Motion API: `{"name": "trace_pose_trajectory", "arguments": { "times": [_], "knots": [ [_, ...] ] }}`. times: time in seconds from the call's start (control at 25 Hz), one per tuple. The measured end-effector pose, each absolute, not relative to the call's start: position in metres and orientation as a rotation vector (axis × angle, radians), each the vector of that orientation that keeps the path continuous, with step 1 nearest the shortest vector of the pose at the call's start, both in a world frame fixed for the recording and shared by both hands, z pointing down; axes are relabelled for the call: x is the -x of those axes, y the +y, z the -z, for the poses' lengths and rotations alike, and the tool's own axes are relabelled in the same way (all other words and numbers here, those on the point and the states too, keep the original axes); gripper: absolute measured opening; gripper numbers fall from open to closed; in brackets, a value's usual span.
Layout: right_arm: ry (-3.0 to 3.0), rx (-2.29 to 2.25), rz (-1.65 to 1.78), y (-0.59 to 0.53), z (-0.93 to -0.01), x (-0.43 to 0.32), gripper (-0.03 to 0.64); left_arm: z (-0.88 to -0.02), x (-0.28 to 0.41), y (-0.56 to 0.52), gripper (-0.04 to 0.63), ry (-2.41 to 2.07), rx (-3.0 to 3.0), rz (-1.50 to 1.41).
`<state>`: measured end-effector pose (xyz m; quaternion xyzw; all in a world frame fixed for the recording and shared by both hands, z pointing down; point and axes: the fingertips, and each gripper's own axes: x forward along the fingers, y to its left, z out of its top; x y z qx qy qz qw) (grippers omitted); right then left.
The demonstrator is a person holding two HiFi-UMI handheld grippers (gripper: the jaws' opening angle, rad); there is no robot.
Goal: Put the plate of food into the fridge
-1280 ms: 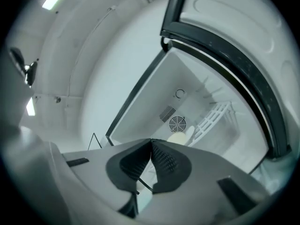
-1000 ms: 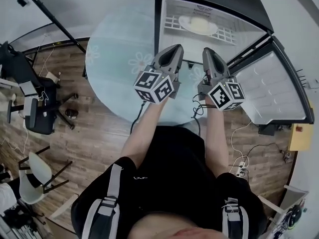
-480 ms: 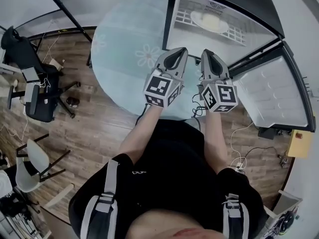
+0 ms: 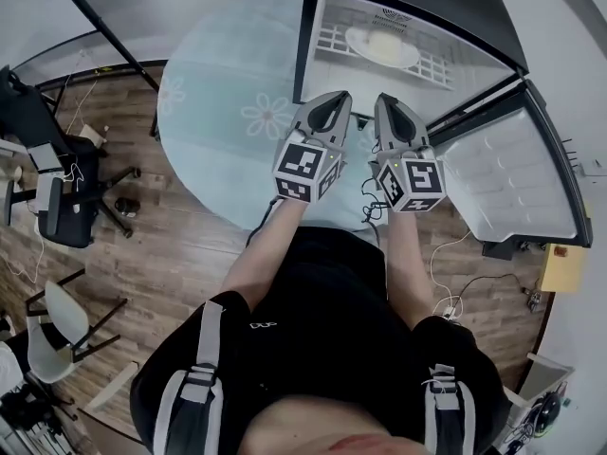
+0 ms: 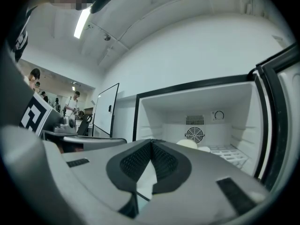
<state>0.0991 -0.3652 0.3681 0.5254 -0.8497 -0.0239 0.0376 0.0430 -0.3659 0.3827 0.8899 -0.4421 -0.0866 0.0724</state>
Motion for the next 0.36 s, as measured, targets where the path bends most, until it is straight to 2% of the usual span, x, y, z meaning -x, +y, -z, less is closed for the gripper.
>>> {"name": "trace_pose_trajectory", "arguments": {
  "times": [0.36],
  "knots": [
    [-2.602,-1.594,0.042,-0.363,-0.383,-0.090,0.002,-0.400,-0.022,-0.372,-0.008,-1.389,-2.611,0.205]
  ]
}}
